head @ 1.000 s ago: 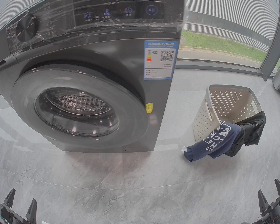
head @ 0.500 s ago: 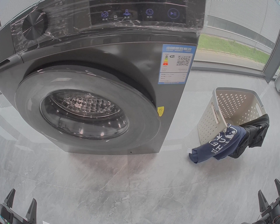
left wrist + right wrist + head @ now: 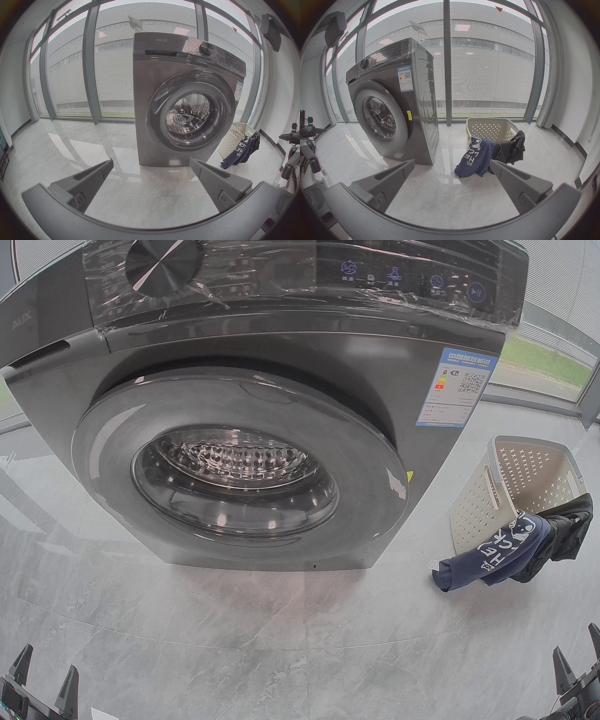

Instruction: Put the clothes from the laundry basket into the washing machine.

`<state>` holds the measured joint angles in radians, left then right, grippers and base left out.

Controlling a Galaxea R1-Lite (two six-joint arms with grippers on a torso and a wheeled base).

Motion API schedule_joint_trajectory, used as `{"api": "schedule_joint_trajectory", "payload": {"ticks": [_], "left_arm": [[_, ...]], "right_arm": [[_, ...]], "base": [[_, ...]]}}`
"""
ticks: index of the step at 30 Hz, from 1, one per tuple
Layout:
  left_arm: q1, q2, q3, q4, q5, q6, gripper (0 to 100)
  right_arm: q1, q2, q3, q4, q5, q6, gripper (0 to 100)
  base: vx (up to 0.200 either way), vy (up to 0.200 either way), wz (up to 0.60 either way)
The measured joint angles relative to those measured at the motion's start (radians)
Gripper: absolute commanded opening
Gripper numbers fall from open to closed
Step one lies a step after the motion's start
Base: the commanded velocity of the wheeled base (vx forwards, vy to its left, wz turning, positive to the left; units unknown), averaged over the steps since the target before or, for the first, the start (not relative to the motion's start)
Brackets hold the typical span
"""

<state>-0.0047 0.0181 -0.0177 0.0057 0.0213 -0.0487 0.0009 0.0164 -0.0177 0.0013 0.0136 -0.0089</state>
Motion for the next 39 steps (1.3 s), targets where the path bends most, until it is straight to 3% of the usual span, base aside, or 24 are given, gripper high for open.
{"api": "schedule_joint_trajectory", "payload": {"ticks": [19, 28, 39], "left_arm": [[0.0, 0.0, 0.0, 0.0, 0.0, 0.0, 100], [0.0, 0.0, 0.0, 0.0, 0.0, 0.0, 100], [0.0, 0.0, 0.0, 0.0, 0.0, 0.0, 100]], "right_arm": [[0.001, 0.0, 0.0, 0.0, 0.0, 0.0, 100], [0.001, 0.0, 0.0, 0.0, 0.0, 0.0, 100], [0.0, 0.0, 0.0, 0.0, 0.001, 0.0, 100]], "base": [[0.0, 0.0, 0.0], [0.0, 0.2, 0.0], [0.0, 0.0, -0.16]]}}
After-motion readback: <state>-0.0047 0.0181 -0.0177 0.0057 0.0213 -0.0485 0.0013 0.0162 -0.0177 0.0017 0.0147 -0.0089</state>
